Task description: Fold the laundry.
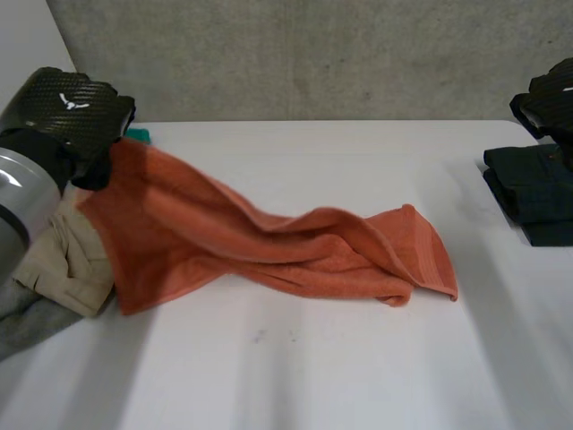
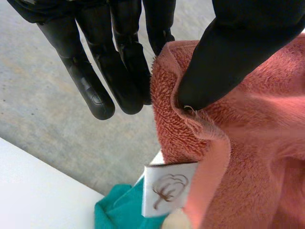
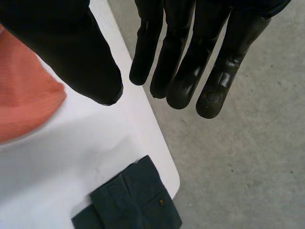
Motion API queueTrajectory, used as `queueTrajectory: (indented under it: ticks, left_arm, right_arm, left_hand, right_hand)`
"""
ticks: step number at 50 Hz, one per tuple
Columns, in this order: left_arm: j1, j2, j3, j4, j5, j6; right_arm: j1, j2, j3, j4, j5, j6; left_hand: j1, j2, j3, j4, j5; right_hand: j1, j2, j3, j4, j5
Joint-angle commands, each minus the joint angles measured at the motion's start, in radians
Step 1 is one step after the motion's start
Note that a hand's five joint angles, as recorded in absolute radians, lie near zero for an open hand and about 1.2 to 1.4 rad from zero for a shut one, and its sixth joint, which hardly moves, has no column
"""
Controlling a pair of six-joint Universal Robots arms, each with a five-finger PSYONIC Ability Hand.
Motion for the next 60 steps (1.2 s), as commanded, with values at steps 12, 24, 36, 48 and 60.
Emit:
queueTrajectory:
  ticks: [12,24,36,48,60]
  left_arm:
    - [0.055,-0.268,0.097,0.07,0.105,-0.05]
    - [0.055,-0.356,0.16,0.079,0.105,-0.067]
    - [0.065,-0.357,0.161,0.079,0.105,-0.078]
    - [0.061,-0.341,0.154,0.079,0.104,-0.076]
    - [0.061,-0.307,0.143,0.078,0.104,-0.078]
  right_arm:
    - [0.082,0.319,0.317,-0.333,-0.083,0.395]
    - [0.066,0.473,0.431,-0.661,-0.132,0.373]
    - [0.072,0.6,0.325,-0.678,-0.126,0.284]
    - [0.074,0.608,0.228,-0.721,-0.114,0.347]
    - [0.072,0.625,0.188,-0.661,-0.112,0.364]
  left_hand:
    - [0.277,0.203,0.208,0.2,0.238]
    - [0.277,0.203,0.208,0.2,0.238]
    - [0.277,0.203,0.208,0.2,0.238]
    - [0.277,0.203,0.208,0.2,0.238]
    - [0.277,0.203,0.208,0.2,0.238]
  right_hand:
    - [-0.418,-0.886,-0.893,-0.898,-0.875]
    - [-0.359,-0.827,-0.835,-0.839,-0.816]
    - [0.128,-0.34,-0.348,-0.353,-0.329]
    - [0.688,0.22,0.212,0.208,0.231]
    - [-0.062,-0.53,-0.538,-0.543,-0.519]
